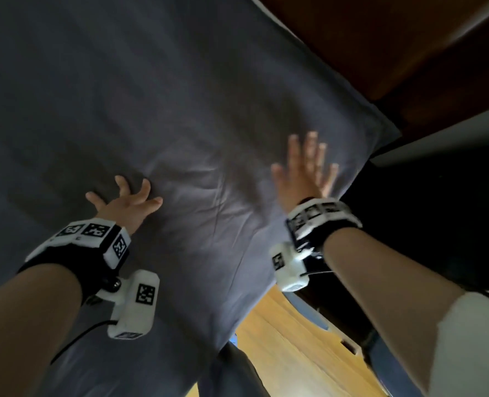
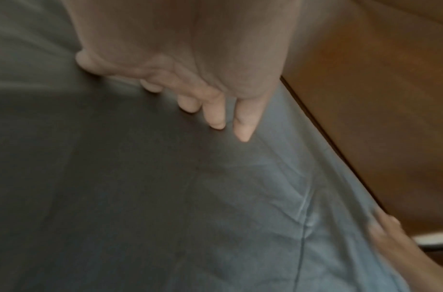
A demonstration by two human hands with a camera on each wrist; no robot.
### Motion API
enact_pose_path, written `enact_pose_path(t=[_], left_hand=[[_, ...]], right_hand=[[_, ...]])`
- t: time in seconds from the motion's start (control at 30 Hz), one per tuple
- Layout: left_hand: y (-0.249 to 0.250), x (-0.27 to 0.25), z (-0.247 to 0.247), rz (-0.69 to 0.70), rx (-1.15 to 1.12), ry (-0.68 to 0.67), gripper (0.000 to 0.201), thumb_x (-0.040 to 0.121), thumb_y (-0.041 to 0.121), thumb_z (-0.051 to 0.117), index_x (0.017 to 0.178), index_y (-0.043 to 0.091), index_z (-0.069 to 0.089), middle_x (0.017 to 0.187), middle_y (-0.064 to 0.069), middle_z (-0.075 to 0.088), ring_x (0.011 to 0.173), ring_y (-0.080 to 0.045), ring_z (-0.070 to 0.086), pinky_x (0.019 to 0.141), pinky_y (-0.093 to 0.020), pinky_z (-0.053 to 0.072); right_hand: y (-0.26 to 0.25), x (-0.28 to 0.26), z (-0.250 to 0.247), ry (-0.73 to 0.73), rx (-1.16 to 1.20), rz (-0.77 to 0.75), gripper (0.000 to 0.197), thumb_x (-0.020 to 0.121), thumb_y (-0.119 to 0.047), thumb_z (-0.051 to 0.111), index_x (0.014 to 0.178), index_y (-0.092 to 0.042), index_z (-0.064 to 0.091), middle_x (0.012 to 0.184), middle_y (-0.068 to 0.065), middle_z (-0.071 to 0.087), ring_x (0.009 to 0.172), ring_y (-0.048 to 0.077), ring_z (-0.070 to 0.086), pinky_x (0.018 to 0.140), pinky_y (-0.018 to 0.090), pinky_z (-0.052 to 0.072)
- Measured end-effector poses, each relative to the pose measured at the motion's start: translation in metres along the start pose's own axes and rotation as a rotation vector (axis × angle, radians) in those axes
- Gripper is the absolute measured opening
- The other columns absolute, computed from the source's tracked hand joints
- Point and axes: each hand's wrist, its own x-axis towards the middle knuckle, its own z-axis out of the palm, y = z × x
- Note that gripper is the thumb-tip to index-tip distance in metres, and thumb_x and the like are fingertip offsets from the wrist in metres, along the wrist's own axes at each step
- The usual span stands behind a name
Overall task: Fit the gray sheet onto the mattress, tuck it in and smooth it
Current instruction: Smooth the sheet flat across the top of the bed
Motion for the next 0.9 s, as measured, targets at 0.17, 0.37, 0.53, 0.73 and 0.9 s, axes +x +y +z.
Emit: enact_pose_path(t=[0.17,0.37,0.53,0.73,0.9], left_hand=[[-0.012,-0.01,0.023,-0.028,-0.315,0.248,0.054,0.099,0.035,0.032,0.148,0.036,0.008,0.159,0.001,-0.01,0.145,-0.03,-0.016,0.111,-0.064,0.002],[-0.081,-0.051,0.076,-0.201,-0.388,0.477,0.062,0.098,0.033,0.037,0.15,0.031,0.002,0.158,-0.004,-0.014,0.146,-0.027,-0.015,0.115,-0.058,-0.003],[-0.088,-0.082,0.13,0.023,-0.193,0.34,0.061,0.098,0.035,0.034,0.149,0.032,0.002,0.158,-0.004,-0.014,0.146,-0.025,-0.014,0.113,-0.058,0.0],[-0.128,-0.142,0.18,0.298,-0.367,0.227,0.071,0.086,0.057,0.015,0.149,0.029,-0.002,0.158,0.002,-0.015,0.147,-0.018,-0.013,0.117,-0.047,0.001],[-0.272,-0.18,0.222,0.008,-0.207,0.342,0.056,0.1,0.036,0.028,0.149,0.032,0.001,0.159,-0.001,-0.012,0.147,-0.025,-0.011,0.116,-0.052,0.005]], right_hand=[[-0.08,-0.066,0.041,-0.267,-0.126,-0.64,0.064,0.095,-0.05,0.035,0.148,-0.041,0.001,0.158,-0.007,-0.017,0.146,0.018,-0.015,0.114,0.05,-0.01],[0.036,-0.07,0.051,-0.024,-0.18,-0.203,0.061,0.094,-0.054,0.023,0.148,-0.038,-0.002,0.159,-0.005,-0.01,0.147,0.022,-0.005,0.118,0.047,-0.001],[0.032,-0.127,0.05,-0.035,-0.104,0.024,0.063,0.098,-0.044,0.028,0.15,-0.029,-0.004,0.158,0.001,-0.016,0.147,0.022,-0.01,0.119,0.048,-0.002],[-0.113,-0.285,0.117,-0.251,-0.173,-0.543,0.063,0.099,-0.04,0.03,0.148,-0.033,-0.008,0.155,-0.002,-0.025,0.145,0.021,-0.019,0.116,0.047,-0.007],[-0.116,-0.366,0.168,-0.319,-0.153,-0.517,0.061,0.098,-0.045,0.03,0.148,-0.038,-0.004,0.156,-0.002,-0.024,0.146,0.022,-0.015,0.118,0.045,-0.005]])
